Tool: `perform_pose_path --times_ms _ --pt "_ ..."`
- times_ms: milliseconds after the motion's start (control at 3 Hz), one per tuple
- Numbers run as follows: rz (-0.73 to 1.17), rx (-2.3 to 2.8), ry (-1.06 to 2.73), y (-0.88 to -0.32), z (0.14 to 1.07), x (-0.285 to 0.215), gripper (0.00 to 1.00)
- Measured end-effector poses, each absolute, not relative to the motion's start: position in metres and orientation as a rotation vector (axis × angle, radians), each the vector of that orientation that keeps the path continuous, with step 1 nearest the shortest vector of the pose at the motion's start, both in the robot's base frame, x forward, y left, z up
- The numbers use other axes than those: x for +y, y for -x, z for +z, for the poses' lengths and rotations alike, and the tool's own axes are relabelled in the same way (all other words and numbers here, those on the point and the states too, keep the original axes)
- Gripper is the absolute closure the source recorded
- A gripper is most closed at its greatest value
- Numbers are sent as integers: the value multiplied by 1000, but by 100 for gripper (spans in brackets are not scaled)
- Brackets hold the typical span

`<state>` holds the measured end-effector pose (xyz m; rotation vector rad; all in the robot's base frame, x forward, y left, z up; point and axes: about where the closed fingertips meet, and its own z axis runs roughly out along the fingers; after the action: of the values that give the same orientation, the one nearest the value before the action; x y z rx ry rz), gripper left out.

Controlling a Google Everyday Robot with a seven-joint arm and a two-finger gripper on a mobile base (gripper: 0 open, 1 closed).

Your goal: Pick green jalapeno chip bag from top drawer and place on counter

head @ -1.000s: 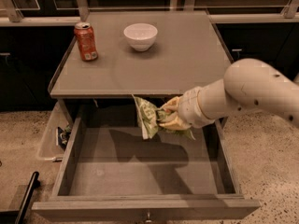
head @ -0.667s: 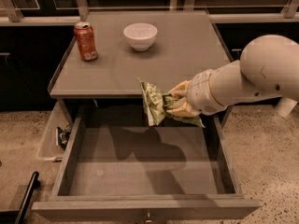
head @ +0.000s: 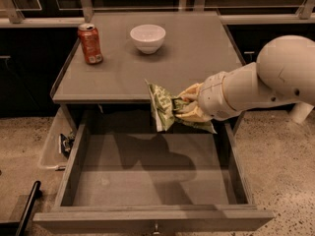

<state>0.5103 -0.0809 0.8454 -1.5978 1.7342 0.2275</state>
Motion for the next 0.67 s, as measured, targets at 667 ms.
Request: perform_pose_path --times_ms 667 --pt "109 1652 1575 -556 892 -92 100"
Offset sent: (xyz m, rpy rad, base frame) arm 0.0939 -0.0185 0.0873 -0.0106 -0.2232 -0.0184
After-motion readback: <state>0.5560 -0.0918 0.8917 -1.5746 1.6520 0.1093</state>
